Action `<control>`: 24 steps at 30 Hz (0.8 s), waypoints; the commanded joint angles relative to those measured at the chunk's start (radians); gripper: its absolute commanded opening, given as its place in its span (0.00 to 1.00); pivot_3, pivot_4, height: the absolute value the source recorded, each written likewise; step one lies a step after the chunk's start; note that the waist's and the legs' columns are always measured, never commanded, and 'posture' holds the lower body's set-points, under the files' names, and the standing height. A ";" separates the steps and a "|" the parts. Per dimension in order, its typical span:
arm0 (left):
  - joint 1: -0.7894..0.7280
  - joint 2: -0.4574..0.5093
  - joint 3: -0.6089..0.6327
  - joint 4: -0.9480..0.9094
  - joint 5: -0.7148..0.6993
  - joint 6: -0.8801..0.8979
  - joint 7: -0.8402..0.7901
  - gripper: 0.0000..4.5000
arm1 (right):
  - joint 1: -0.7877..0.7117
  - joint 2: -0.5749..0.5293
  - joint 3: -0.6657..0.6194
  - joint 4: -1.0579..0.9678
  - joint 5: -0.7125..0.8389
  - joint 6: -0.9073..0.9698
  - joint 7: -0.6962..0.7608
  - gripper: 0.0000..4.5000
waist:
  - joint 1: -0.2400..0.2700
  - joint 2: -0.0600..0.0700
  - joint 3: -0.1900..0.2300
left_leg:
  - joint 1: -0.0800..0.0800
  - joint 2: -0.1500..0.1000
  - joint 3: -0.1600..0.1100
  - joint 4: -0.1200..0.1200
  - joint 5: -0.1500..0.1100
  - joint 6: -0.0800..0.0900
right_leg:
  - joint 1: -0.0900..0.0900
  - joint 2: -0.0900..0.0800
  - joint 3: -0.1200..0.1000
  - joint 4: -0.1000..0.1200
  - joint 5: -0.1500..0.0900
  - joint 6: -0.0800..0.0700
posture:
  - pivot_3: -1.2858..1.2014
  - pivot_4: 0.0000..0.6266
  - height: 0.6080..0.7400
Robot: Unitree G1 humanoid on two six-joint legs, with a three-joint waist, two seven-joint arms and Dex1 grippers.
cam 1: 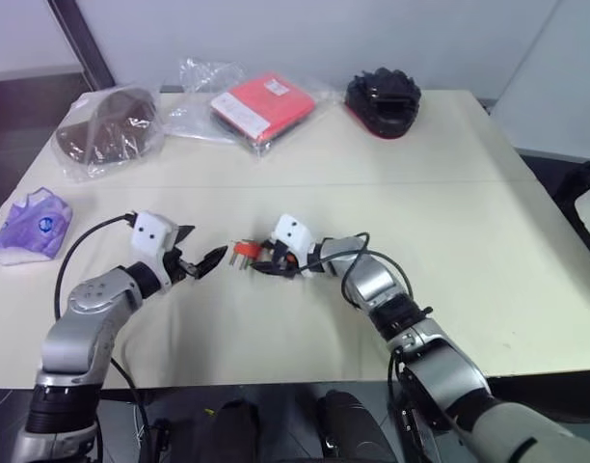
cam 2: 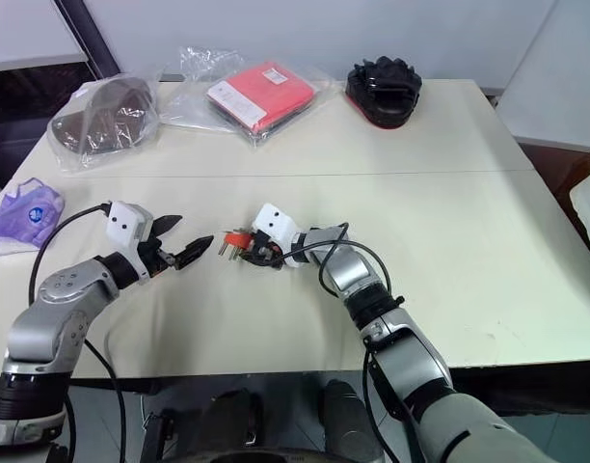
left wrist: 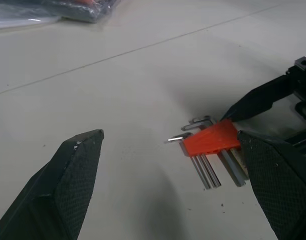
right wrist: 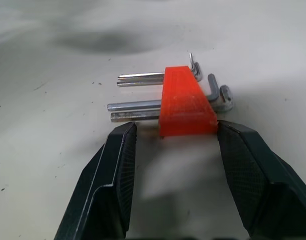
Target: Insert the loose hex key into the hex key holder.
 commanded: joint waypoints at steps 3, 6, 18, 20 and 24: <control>-0.001 -0.003 0.024 -0.043 -0.011 -0.004 0.012 0.99 | -0.037 0.022 0.000 0.066 -0.012 -0.051 0.000 0.57 | -0.001 0.000 0.000 | 0.000 0.000 0.000 0.000 0.000 0.000 | 0.000 0.000 0.000 0.000 0.000 0.000 | 0.52 0.24 1.00; -0.001 -0.006 0.024 -0.045 -0.011 -0.004 0.015 0.99 | -0.034 0.022 0.004 0.084 -0.021 -0.067 0.002 0.57 | -0.001 0.000 0.000 | 0.000 0.000 0.000 0.000 0.000 0.000 | 0.000 0.000 0.000 0.000 0.000 0.000 | 0.52 0.24 1.00; -0.021 -0.004 0.019 -0.029 -0.019 -0.002 0.002 1.00 | -0.002 0.014 0.008 0.018 -0.041 -0.078 -0.023 0.22 | -0.009 0.000 0.000 | 0.000 0.000 -0.001 0.000 0.000 0.000 | 0.000 0.000 0.000 0.000 0.000 0.000 | 0.52 0.24 1.00; -0.051 -0.009 0.023 -0.020 -0.054 0.015 -0.022 1.00 | 0.020 -0.028 0.030 -0.065 -0.106 -0.152 -0.076 0.22 | -0.007 0.000 0.000 | 0.000 0.000 -0.002 0.000 0.000 0.000 | 0.000 -0.001 0.000 0.000 0.000 0.000 | 0.52 0.24 1.00; -0.126 0.009 -0.014 0.012 -0.096 0.037 -0.118 1.00 | 0.097 -0.156 0.061 -0.276 -0.219 -0.233 -0.129 0.22 | 0.009 0.000 0.000 | -0.002 -0.002 -0.003 0.000 0.000 0.000 | 0.000 -0.003 -0.002 -0.001 0.000 0.000 | 0.52 0.24 1.00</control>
